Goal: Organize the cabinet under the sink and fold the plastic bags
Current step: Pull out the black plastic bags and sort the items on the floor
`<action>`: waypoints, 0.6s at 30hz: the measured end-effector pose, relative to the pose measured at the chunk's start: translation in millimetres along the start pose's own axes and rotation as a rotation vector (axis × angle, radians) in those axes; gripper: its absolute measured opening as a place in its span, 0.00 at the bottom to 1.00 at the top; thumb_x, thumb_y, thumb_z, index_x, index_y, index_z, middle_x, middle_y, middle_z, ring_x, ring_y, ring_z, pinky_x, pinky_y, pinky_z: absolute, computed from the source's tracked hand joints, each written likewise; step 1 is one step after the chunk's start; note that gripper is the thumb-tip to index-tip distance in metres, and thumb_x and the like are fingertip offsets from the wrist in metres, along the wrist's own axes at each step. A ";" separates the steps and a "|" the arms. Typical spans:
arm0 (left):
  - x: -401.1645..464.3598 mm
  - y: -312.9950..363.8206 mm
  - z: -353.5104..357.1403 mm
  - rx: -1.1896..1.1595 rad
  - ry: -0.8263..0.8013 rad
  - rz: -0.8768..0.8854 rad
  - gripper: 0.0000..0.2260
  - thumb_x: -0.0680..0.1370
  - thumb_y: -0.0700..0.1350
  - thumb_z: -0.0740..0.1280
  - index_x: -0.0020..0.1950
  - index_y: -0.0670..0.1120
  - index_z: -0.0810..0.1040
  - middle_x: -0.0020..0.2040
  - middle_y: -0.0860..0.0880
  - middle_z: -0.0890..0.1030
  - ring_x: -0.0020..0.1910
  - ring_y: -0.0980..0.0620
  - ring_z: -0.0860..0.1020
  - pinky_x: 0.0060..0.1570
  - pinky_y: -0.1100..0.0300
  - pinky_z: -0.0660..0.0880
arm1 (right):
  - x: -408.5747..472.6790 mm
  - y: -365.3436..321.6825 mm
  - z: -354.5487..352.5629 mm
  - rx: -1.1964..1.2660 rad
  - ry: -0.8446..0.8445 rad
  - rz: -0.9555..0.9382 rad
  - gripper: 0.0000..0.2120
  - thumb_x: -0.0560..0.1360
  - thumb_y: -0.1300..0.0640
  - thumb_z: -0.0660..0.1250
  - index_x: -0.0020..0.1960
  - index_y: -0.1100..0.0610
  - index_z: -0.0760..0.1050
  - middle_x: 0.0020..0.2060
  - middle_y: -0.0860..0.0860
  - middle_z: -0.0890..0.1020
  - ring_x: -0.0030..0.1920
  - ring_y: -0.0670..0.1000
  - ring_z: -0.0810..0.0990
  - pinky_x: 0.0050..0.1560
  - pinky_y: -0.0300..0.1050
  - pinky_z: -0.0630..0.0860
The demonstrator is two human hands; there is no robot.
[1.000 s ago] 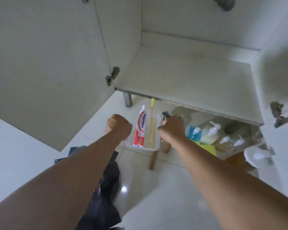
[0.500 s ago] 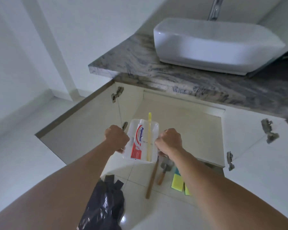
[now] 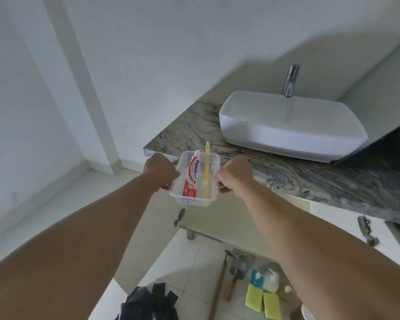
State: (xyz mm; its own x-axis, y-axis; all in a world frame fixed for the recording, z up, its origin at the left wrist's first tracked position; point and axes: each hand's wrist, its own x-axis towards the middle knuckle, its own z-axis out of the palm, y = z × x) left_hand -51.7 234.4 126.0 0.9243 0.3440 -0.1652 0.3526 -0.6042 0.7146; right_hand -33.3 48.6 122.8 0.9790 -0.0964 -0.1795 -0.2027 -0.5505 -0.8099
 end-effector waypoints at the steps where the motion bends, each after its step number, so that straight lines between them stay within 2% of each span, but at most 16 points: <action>1: 10.5 6.3 -6.3 0.000 -0.027 -0.005 0.08 0.74 0.39 0.71 0.49 0.35 0.80 0.45 0.39 0.84 0.40 0.42 0.84 0.42 0.50 0.82 | 9.4 -8.7 2.2 0.001 0.000 -0.002 0.02 0.69 0.68 0.71 0.41 0.67 0.80 0.30 0.58 0.83 0.29 0.56 0.84 0.35 0.56 0.83; 3: 35.2 16.9 -15.6 -0.018 -0.047 -0.003 0.07 0.75 0.37 0.68 0.52 0.37 0.79 0.47 0.39 0.82 0.41 0.43 0.82 0.43 0.52 0.82 | 30.8 -23.7 8.1 0.006 0.022 -0.007 0.02 0.68 0.69 0.72 0.40 0.68 0.79 0.28 0.58 0.83 0.27 0.57 0.84 0.33 0.57 0.83; 6: 74.3 27.1 -19.4 -0.011 -0.032 0.004 0.04 0.75 0.34 0.66 0.49 0.41 0.76 0.47 0.41 0.80 0.43 0.44 0.80 0.48 0.50 0.81 | 67.5 -42.1 19.4 0.020 0.052 -0.022 0.03 0.67 0.68 0.72 0.37 0.67 0.78 0.25 0.58 0.80 0.27 0.58 0.83 0.34 0.58 0.83; 9: 115.6 29.6 -14.3 -0.036 0.032 0.012 0.05 0.73 0.33 0.68 0.43 0.42 0.80 0.46 0.40 0.83 0.44 0.41 0.83 0.47 0.47 0.82 | 102.7 -52.7 31.6 0.044 0.029 -0.020 0.07 0.65 0.70 0.67 0.32 0.62 0.73 0.23 0.57 0.77 0.25 0.58 0.80 0.33 0.52 0.81; 11: 142.7 30.0 -9.5 -0.085 0.102 0.014 0.05 0.70 0.32 0.72 0.43 0.40 0.83 0.45 0.39 0.84 0.45 0.40 0.83 0.48 0.45 0.81 | 128.1 -55.6 41.0 0.057 0.023 -0.029 0.09 0.66 0.70 0.67 0.32 0.61 0.70 0.26 0.56 0.77 0.25 0.56 0.79 0.31 0.49 0.80; 13: 165.9 31.6 -4.3 -0.135 0.120 0.002 0.07 0.69 0.32 0.74 0.45 0.41 0.84 0.46 0.42 0.83 0.46 0.43 0.81 0.50 0.46 0.80 | 152.1 -56.0 49.7 0.038 0.035 -0.043 0.10 0.68 0.67 0.68 0.32 0.60 0.70 0.29 0.55 0.76 0.29 0.55 0.79 0.31 0.45 0.79; 15: 188.1 32.3 1.2 -0.184 0.122 -0.011 0.08 0.70 0.33 0.75 0.47 0.41 0.84 0.48 0.43 0.83 0.45 0.46 0.80 0.51 0.48 0.80 | 174.1 -54.2 58.7 0.019 0.045 -0.073 0.09 0.70 0.64 0.68 0.33 0.61 0.72 0.30 0.55 0.77 0.33 0.55 0.79 0.35 0.44 0.79; 18: 215.5 31.9 9.5 -0.213 0.141 -0.008 0.09 0.71 0.34 0.74 0.50 0.40 0.84 0.50 0.44 0.83 0.46 0.47 0.80 0.53 0.50 0.80 | 199.9 -52.1 71.5 0.033 0.065 -0.096 0.07 0.71 0.61 0.69 0.39 0.66 0.79 0.36 0.58 0.83 0.39 0.58 0.83 0.41 0.53 0.83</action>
State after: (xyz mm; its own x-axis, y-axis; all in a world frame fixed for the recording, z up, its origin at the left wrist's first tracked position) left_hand 160.2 282.4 106.8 0.8871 0.4536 -0.0857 0.3069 -0.4409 0.8435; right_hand 171.5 117.3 89.2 0.9930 -0.0986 -0.0648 -0.1076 -0.5318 -0.8400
